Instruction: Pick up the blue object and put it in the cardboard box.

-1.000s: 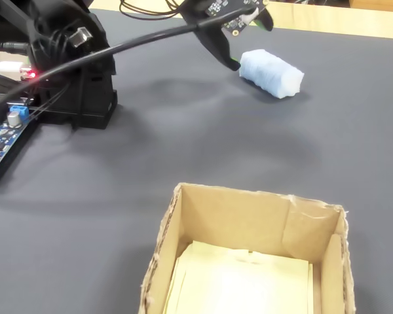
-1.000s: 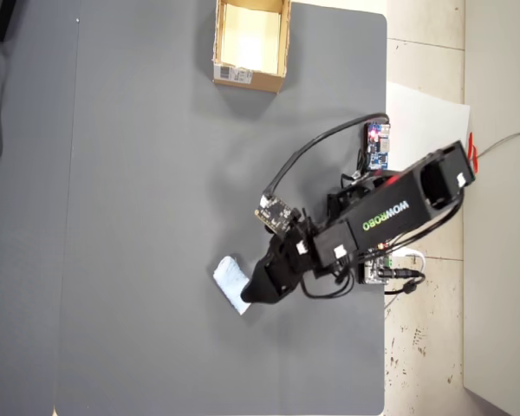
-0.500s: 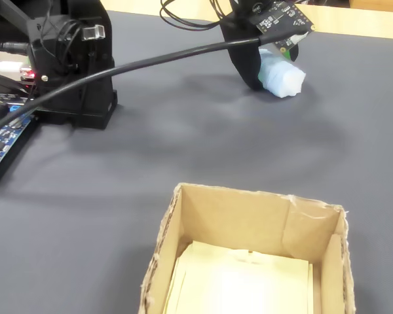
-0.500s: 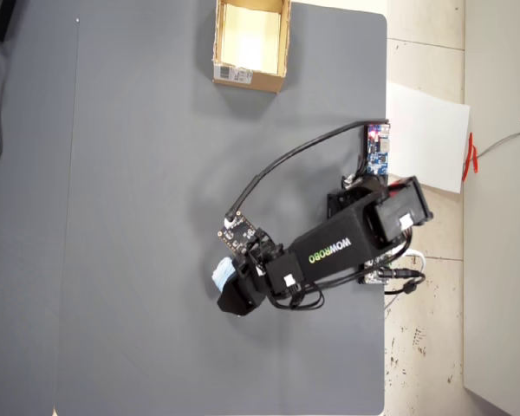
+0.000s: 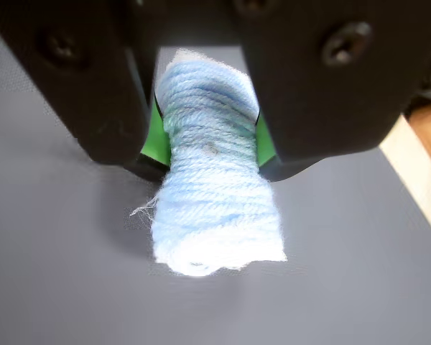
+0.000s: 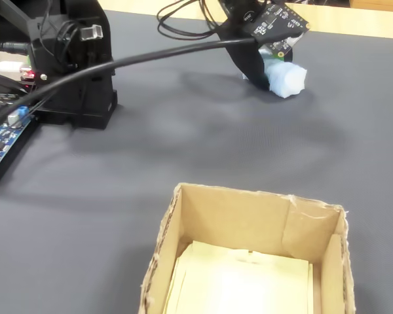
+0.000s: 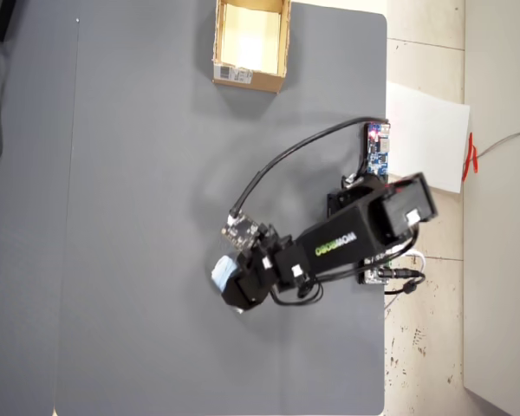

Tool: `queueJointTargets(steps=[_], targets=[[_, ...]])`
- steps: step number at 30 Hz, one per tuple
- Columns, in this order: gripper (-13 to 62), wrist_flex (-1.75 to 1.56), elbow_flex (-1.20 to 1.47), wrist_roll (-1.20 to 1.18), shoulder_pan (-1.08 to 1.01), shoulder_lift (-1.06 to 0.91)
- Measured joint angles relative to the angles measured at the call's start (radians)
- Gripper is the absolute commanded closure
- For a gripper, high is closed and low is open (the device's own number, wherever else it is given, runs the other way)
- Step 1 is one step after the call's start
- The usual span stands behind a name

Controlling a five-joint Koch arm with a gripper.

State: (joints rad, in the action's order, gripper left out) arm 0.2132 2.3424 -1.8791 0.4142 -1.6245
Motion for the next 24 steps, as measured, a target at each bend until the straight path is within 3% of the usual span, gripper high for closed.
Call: queueJointTargets(steps=[7, 24], targets=[[46.5, -0.112, 0.169, 0.041, -0.123, -0.247], [46.5, -0.376, 0.405, 0.302, -0.568, -0.494]])
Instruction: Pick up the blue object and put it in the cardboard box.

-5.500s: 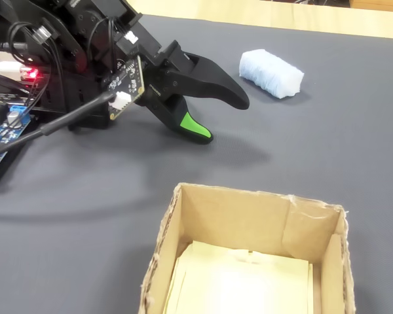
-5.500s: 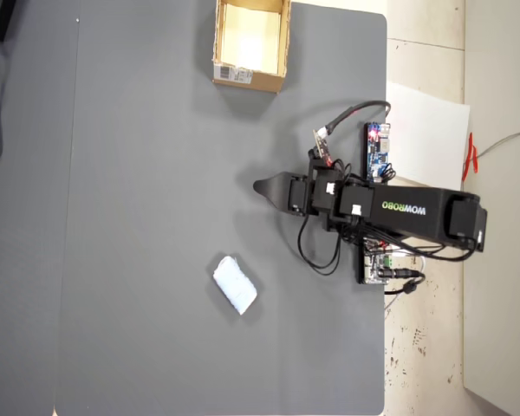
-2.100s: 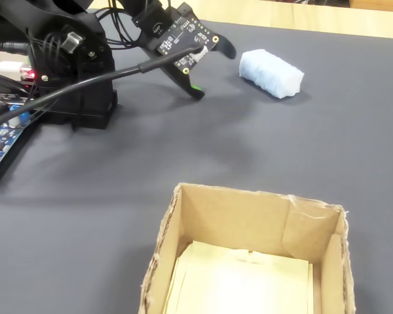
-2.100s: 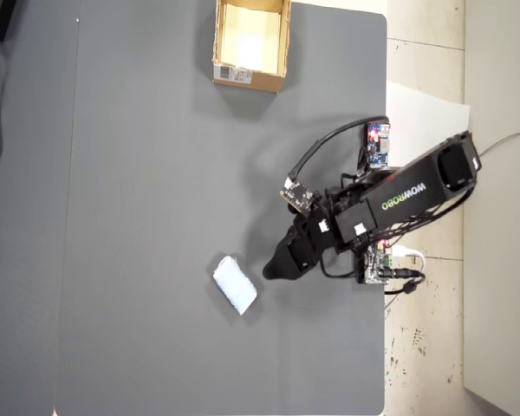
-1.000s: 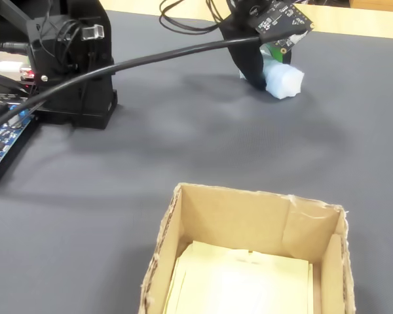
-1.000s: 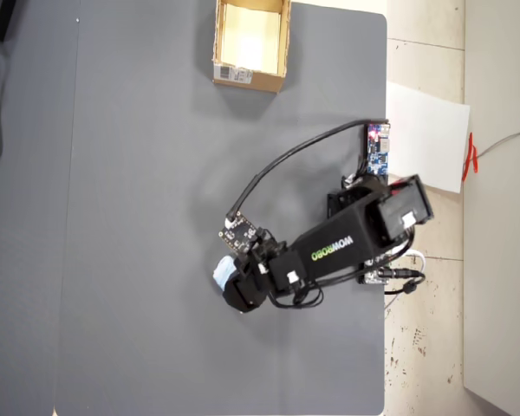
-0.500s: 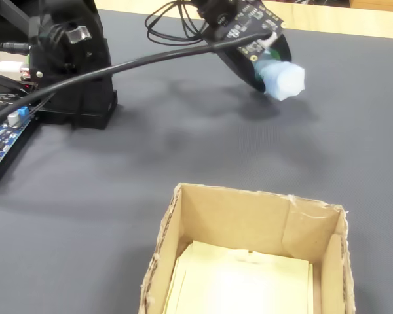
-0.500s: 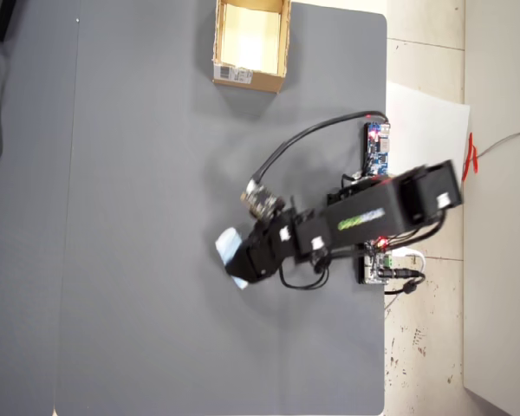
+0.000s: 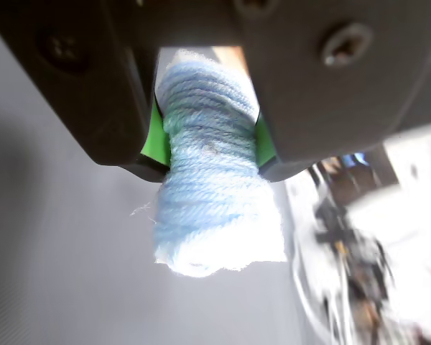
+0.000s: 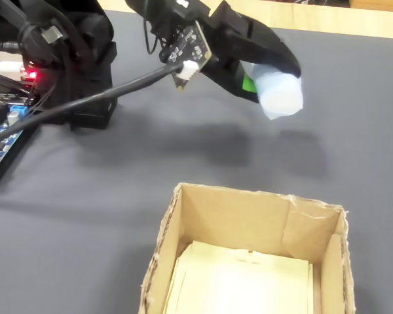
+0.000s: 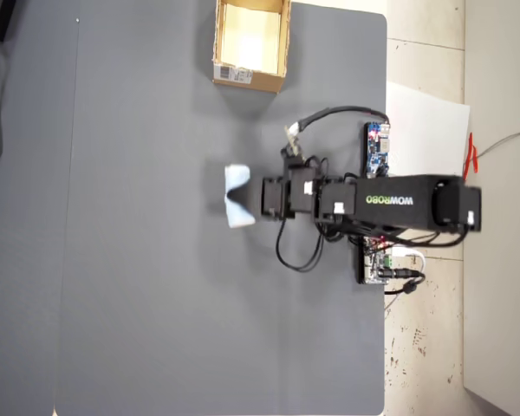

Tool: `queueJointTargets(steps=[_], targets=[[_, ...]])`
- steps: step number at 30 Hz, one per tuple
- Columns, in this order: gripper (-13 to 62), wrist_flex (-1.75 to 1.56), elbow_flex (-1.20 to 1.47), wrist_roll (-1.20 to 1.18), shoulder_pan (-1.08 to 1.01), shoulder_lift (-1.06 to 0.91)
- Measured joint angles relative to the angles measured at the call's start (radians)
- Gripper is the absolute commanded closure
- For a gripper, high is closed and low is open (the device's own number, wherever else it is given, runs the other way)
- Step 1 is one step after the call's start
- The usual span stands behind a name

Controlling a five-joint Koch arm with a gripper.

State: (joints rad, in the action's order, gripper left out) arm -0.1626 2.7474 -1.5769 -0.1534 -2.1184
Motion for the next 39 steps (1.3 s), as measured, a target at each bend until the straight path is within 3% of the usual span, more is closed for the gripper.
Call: queueJointTargets(steps=[8, 13, 24, 31, 37, 39], targets=[[46.6, -0.04, 0.009, 0.133, -0.382, -0.046], [46.6, 0.0, -0.144, 0.215, -0.54, -0.037], [46.6, 0.152, -0.537, 0.244, -0.746, 0.357], [46.3, 0.318, -0.71, 0.245, -0.77, 0.472], [19.6, 0.488, -0.808, 0.245, -0.781, 0.528], [18.5, 0.548, -0.845, 0.245, -0.781, 0.537]])
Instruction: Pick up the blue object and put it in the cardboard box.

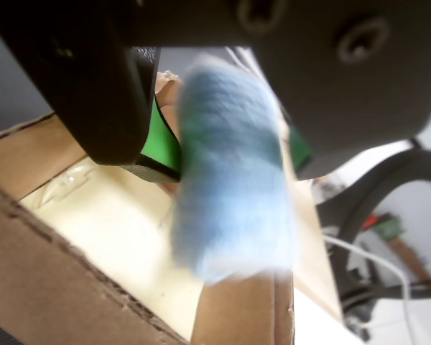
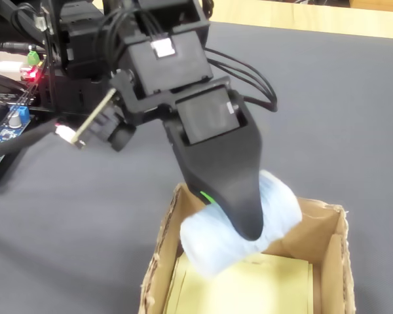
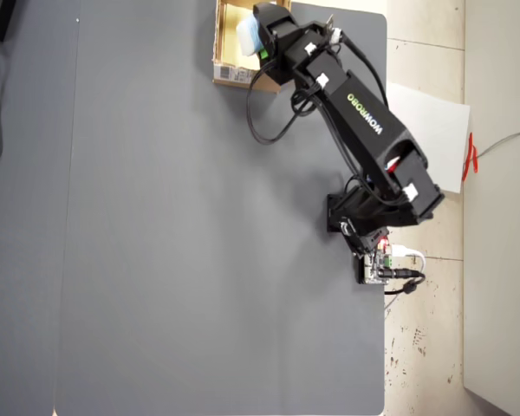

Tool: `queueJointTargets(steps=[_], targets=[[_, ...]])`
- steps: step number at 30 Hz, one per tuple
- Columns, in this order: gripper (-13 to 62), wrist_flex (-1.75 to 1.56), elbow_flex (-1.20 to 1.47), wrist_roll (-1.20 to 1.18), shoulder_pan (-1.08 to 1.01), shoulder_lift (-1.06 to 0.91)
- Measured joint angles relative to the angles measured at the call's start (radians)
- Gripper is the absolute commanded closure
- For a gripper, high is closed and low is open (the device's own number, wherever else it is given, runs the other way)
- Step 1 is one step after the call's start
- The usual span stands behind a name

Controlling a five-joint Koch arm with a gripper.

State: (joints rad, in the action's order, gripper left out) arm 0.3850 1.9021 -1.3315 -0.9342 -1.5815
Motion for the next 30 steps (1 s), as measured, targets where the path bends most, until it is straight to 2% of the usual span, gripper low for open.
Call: queueJointTargets(steps=[9, 16, 25, 26, 29, 30], targets=[[17.0, 0.046, -0.014, -0.035, -0.002, 0.002], [16.3, -0.048, -0.005, -0.158, 0.061, -0.087], [15.6, -0.318, 0.295, -0.288, 0.308, -0.313], [15.6, -0.413, 0.419, -0.324, 0.4, -0.394], [15.5, -0.466, 0.502, -0.339, 0.439, -0.456], [15.4, -0.506, 0.626, -0.354, 0.578, -0.541]])
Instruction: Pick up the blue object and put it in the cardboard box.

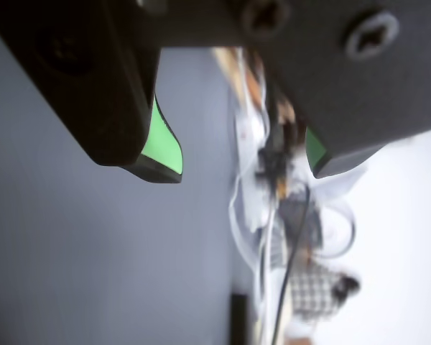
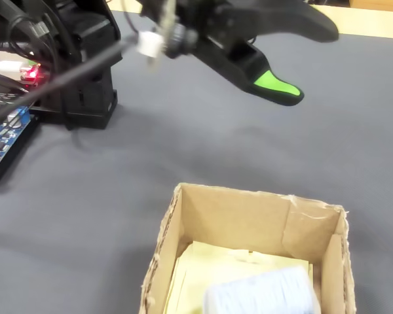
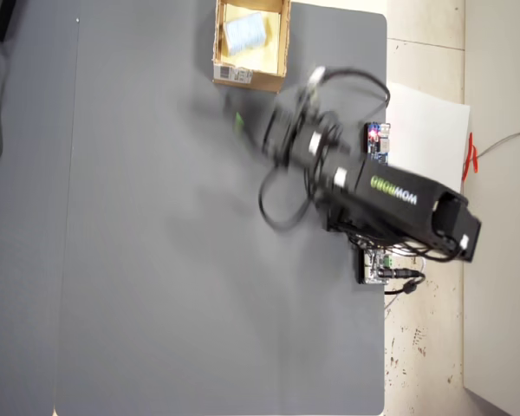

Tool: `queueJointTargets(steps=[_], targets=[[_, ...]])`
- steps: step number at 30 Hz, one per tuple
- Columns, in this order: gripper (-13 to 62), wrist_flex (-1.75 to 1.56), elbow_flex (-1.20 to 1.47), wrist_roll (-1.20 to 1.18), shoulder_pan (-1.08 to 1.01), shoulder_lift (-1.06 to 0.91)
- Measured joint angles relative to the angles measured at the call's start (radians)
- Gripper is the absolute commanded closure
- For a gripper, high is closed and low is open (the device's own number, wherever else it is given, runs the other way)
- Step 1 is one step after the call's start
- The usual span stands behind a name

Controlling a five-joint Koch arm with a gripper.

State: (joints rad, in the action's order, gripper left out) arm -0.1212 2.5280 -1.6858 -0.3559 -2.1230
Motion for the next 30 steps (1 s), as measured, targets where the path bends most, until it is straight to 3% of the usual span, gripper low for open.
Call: queueJointTargets(steps=[10, 24, 30], targets=[[15.3, -0.074, 0.383, -0.015, 0.291, -0.158], [15.3, -0.115, 0.551, 0.057, 0.357, -0.158], [15.4, 0.02, 0.551, 0.071, 0.362, -0.158]])
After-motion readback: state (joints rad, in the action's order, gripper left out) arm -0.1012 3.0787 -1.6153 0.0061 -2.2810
